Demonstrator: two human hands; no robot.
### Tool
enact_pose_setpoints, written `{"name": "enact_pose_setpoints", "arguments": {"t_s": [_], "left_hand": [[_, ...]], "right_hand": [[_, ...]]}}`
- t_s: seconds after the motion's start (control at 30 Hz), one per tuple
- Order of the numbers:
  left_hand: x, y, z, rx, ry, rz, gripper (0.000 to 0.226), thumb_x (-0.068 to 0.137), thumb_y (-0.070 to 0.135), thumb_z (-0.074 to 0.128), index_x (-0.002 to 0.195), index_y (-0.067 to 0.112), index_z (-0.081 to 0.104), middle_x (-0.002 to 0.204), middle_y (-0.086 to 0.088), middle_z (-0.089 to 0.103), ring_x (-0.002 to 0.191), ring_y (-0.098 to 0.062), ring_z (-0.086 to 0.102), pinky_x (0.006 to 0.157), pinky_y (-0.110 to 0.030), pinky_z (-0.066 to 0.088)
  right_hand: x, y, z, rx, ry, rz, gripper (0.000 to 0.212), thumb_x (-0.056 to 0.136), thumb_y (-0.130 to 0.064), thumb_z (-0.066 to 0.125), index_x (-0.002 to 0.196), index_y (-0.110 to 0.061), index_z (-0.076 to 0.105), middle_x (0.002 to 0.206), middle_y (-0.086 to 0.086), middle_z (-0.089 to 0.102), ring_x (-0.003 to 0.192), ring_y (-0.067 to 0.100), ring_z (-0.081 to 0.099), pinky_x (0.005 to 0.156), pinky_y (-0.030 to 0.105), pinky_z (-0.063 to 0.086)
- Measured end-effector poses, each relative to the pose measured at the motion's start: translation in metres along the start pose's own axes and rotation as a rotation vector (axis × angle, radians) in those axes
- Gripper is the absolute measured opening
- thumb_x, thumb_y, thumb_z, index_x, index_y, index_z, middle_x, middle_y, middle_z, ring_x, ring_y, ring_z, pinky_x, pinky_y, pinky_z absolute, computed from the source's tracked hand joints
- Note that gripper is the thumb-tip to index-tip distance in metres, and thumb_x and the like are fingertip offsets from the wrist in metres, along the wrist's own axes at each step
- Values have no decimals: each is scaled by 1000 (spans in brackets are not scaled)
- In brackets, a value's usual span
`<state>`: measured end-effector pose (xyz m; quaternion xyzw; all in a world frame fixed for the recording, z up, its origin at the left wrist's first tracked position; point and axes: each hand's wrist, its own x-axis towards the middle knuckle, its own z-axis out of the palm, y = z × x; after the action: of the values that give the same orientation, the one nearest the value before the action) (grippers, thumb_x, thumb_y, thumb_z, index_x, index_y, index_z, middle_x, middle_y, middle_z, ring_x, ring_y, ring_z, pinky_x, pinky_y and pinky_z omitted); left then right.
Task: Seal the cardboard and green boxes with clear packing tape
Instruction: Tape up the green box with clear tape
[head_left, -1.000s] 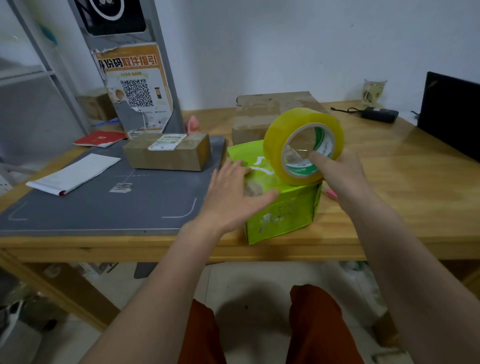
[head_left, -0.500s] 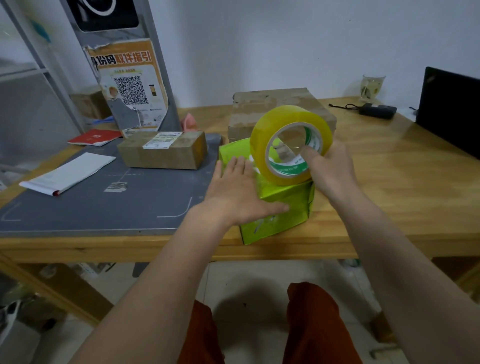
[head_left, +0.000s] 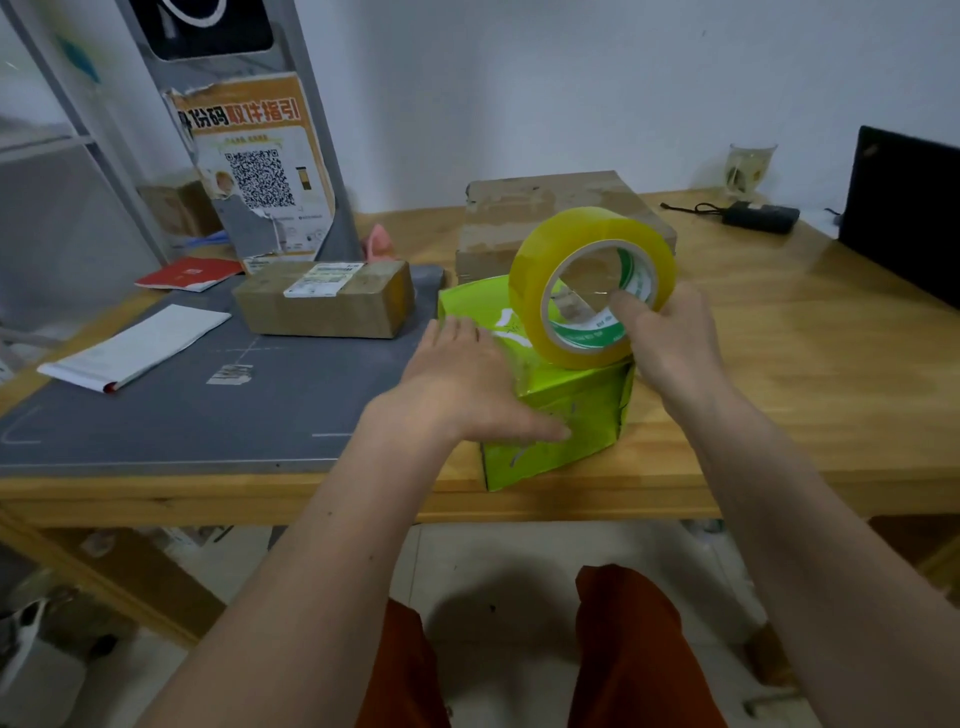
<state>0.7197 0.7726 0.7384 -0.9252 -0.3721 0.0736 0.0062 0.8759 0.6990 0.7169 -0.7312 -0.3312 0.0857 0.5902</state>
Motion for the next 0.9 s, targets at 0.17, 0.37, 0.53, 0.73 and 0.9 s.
{"name": "enact_pose_setpoints", "arguments": {"t_s": [0.17, 0.37, 0.53, 0.73, 0.9], "left_hand": [[14, 20, 12, -24, 121, 21, 110, 80, 80, 46, 156, 8, 11, 164, -12, 3, 151, -27, 2, 122, -39, 4], [7, 9, 21, -154, 173, -16, 114, 82, 73, 54, 155, 6, -3, 165, -6, 0, 152, -18, 2, 121, -32, 4], [7, 13, 20, -158, 174, -26, 114, 83, 71, 54, 155, 4, -3, 165, -7, -1, 152, -18, 2, 120, -31, 3], [9, 14, 21, -138, 152, -28, 109, 85, 71, 50, 155, 7, -3, 165, -7, -3, 152, -19, -1, 121, -33, 2], [7, 21, 11, 2, 148, 221, 78, 101, 47, 43, 155, 31, -11, 164, 9, -11, 151, -16, -7, 122, -42, -3]], "right_hand": [[3, 0, 0, -7, -27, -2, 28, 73, -40, 55, 86, -18, 67, 87, 3, 68, 89, 30, 63, 82, 46, 53], [23, -9, -33, 20, 20, -168, 12, 88, -6, 58, 88, -16, 65, 83, 0, 61, 78, 13, 55, 64, 20, 43], [47, 21, -62, -65, 41, -180, 18, 86, -1, 58, 89, -19, 58, 84, 2, 57, 85, 20, 54, 72, 29, 39], [42, 74, -57, -47, 8, 47, 15, 86, 0, 61, 92, -13, 63, 90, 9, 61, 90, 25, 57, 75, 33, 42], [32, 82, -48, -25, -5, 76, 16, 85, 5, 59, 97, -4, 64, 89, 10, 60, 85, 25, 55, 70, 29, 39]]}}
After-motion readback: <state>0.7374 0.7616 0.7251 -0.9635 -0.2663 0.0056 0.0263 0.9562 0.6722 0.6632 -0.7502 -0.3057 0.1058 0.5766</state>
